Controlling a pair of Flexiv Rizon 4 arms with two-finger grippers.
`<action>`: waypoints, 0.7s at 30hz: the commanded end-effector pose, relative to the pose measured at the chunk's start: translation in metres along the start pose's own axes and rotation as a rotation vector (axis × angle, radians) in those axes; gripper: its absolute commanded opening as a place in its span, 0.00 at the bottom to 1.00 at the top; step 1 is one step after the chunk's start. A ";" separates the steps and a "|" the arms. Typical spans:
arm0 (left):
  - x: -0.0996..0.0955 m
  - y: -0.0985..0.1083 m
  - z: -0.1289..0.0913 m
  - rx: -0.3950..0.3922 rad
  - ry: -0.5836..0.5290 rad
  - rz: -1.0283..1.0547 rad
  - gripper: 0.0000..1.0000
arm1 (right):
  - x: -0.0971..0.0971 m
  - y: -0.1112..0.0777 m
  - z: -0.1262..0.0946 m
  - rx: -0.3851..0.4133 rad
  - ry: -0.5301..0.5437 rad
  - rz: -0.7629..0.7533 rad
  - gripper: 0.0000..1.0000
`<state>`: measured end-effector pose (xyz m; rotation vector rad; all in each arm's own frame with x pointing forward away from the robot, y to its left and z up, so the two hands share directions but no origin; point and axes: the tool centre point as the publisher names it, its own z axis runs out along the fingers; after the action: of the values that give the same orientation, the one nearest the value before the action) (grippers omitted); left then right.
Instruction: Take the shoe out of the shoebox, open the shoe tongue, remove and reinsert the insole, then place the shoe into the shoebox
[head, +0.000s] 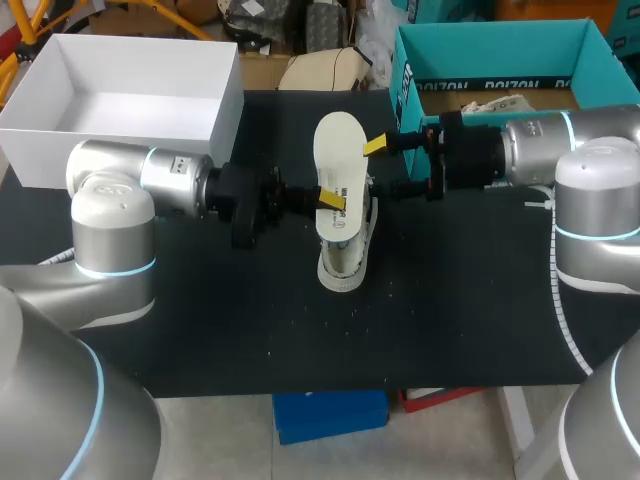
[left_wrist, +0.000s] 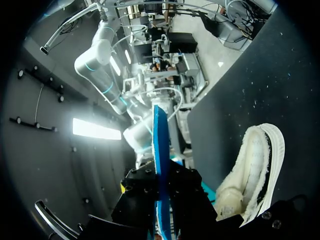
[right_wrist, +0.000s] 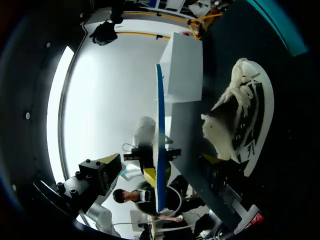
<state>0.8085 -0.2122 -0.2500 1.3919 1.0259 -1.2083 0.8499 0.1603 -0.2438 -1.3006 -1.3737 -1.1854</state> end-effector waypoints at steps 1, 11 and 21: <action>0.000 0.000 0.001 -0.002 0.003 0.002 0.00 | 0.001 0.004 0.007 0.001 -0.004 0.007 1.00; 0.000 0.000 0.001 -0.002 0.003 0.002 0.00 | 0.002 0.002 0.017 0.000 -0.016 0.017 0.90; 0.000 0.000 0.001 -0.002 0.003 0.002 0.00 | -0.001 0.010 0.024 -0.006 -0.026 0.014 0.47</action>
<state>0.8088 -0.2123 -0.2499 1.3928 1.0259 -1.2092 0.8569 0.1797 -0.2457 -1.3331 -1.3784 -1.1682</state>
